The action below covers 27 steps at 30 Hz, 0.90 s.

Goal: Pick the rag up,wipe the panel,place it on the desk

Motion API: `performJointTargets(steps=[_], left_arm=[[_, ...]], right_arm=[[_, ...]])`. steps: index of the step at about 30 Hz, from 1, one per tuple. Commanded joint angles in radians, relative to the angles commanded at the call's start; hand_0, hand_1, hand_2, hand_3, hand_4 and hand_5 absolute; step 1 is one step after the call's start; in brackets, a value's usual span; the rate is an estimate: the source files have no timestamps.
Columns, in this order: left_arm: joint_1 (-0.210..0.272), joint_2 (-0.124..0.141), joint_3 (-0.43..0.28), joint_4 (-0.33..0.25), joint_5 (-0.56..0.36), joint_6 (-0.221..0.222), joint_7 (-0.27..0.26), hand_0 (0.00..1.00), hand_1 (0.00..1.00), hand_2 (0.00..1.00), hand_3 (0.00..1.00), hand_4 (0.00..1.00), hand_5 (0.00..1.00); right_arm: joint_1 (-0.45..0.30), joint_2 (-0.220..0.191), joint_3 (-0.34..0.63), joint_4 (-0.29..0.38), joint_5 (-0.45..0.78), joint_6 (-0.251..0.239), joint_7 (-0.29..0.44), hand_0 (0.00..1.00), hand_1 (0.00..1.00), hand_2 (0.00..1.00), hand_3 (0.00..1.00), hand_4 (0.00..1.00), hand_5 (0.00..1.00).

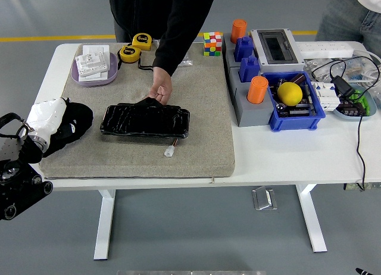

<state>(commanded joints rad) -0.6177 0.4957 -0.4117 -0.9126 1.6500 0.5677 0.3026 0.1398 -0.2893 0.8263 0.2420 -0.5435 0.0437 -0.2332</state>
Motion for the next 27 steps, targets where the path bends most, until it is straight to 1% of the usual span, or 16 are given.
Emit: performJointTargets(steps=[1, 2, 7, 8, 13, 14, 19, 20, 25, 26, 27], left_arm=[[0.002, -0.001, -0.001, 0.001, -0.002, 0.0, -0.002, 0.267, 0.344, 0.533, 0.537, 0.351, 0.002], [0.003, -0.002, -0.002, 0.002, -0.01, -0.001, -0.004, 0.297, 0.45, 0.551, 0.545, 0.461, 0.002], [0.006, -0.008, -0.001, 0.015, -0.036, -0.004, -0.017, 0.297, 0.45, 0.551, 0.545, 0.461, 0.002], [0.007, -0.009, -0.001, 0.017, -0.041, -0.006, -0.02, 0.363, 0.497, 0.578, 0.561, 0.694, 0.032], [0.01, -0.003, 0.002, 0.011, -0.071, -0.02, -0.023, 0.363, 0.497, 0.578, 0.561, 0.694, 0.032], [0.009, -0.001, 0.003, 0.008, -0.082, -0.026, -0.022, 0.416, 0.604, 0.71, 0.636, 0.841, 0.113], [0.008, 0.01, -0.011, -0.008, -0.091, -0.046, -0.014, 0.416, 0.604, 0.71, 0.636, 0.841, 0.113], [0.008, 0.013, -0.016, -0.012, -0.092, -0.049, -0.015, 0.46, 0.67, 0.765, 0.787, 0.998, 0.281], [0.008, 0.022, -0.031, -0.025, -0.094, -0.061, -0.023, 0.46, 0.67, 0.765, 0.787, 0.998, 0.281], [0.008, 0.023, -0.033, -0.025, -0.099, -0.062, -0.026, 0.494, 0.704, 0.798, 0.814, 0.998, 0.402], [0.009, 0.024, -0.037, -0.026, -0.101, -0.064, -0.029, 0.494, 0.704, 0.798, 0.814, 0.998, 0.402]], right_arm=[[0.0, 0.0, 0.001, 0.0, -0.001, 0.0, 0.0, 0.76, 0.577, 0.706, 0.603, 0.998, 0.551], [0.0, 0.0, 0.001, 0.0, 0.0, 0.0, 0.0, 0.76, 0.577, 0.706, 0.603, 0.998, 0.551], [-0.001, 0.0, 0.001, 0.001, -0.001, 0.001, 0.0, 0.76, 0.577, 0.706, 0.603, 0.998, 0.551], [-0.001, 0.0, 0.002, 0.001, -0.001, 0.001, 0.0, 0.76, 0.576, 0.706, 0.603, 0.998, 0.552], [-0.001, -0.001, 0.006, -0.001, -0.003, 0.002, -0.001, 0.76, 0.576, 0.706, 0.603, 0.998, 0.552], [0.0, -0.002, 0.007, -0.002, -0.003, 0.001, -0.001, 0.76, 0.572, 0.706, 0.603, 0.998, 0.552], [0.001, -0.002, 0.01, -0.002, -0.005, 0.001, 0.0, 0.76, 0.572, 0.706, 0.603, 0.998, 0.552], [0.001, -0.002, 0.01, -0.003, -0.005, 0.001, 0.0, 0.761, 0.572, 0.706, 0.603, 0.998, 0.551], [0.001, -0.001, 0.011, -0.003, -0.006, 0.001, 0.001, 0.761, 0.572, 0.706, 0.603, 0.998, 0.551], [0.001, -0.002, 0.011, -0.003, -0.006, 0.001, 0.001, 0.76, 0.574, 0.706, 0.603, 0.998, 0.552], [0.001, -0.002, 0.01, -0.003, -0.007, 0.001, 0.001, 0.76, 0.574, 0.706, 0.603, 0.998, 0.552]])
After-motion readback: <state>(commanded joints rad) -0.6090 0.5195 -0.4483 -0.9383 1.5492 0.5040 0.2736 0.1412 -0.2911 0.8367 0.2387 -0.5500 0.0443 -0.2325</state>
